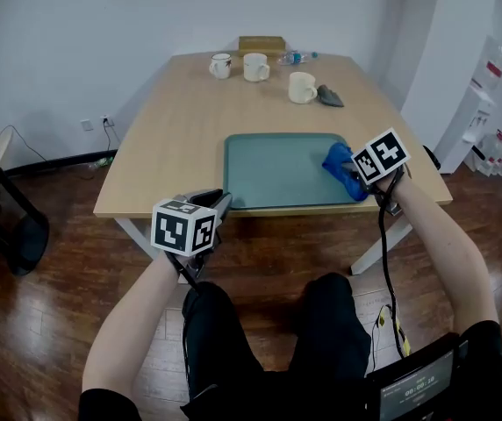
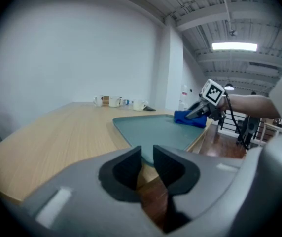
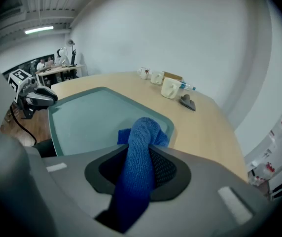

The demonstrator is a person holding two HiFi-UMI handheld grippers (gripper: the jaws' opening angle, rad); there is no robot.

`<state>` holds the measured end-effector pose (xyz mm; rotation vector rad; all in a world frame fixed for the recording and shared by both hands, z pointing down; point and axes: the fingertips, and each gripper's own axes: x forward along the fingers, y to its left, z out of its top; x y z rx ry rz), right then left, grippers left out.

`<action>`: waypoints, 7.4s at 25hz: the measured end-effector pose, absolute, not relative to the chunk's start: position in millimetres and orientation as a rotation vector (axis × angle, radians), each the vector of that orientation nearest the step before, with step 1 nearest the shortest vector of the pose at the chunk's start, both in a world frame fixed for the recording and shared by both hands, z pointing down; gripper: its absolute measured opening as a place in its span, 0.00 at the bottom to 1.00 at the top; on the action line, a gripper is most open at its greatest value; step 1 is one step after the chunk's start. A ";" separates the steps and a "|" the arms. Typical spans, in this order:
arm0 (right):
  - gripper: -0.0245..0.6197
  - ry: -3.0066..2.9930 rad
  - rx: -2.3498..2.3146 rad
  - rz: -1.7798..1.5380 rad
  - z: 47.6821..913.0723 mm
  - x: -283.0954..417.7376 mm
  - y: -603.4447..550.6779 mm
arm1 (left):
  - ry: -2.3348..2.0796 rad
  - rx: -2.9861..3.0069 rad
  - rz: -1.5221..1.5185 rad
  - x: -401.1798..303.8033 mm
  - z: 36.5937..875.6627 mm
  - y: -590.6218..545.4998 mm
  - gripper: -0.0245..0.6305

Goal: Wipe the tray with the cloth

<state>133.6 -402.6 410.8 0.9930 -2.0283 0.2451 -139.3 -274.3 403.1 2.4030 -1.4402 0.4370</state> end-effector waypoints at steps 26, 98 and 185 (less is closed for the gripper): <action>0.21 -2.212 0.565 0.116 417.1 -122.9 -326.5 | -1.449 2.383 0.434 -134.2 405.6 -274.4 0.15; 0.20 -2.302 0.534 -0.086 378.1 -79.2 -369.4 | -1.517 2.415 0.369 -135.3 402.5 -273.0 0.14; 0.20 -2.144 0.401 -0.458 397.0 21.1 -409.3 | -1.548 2.455 0.266 -137.2 398.3 -267.7 0.14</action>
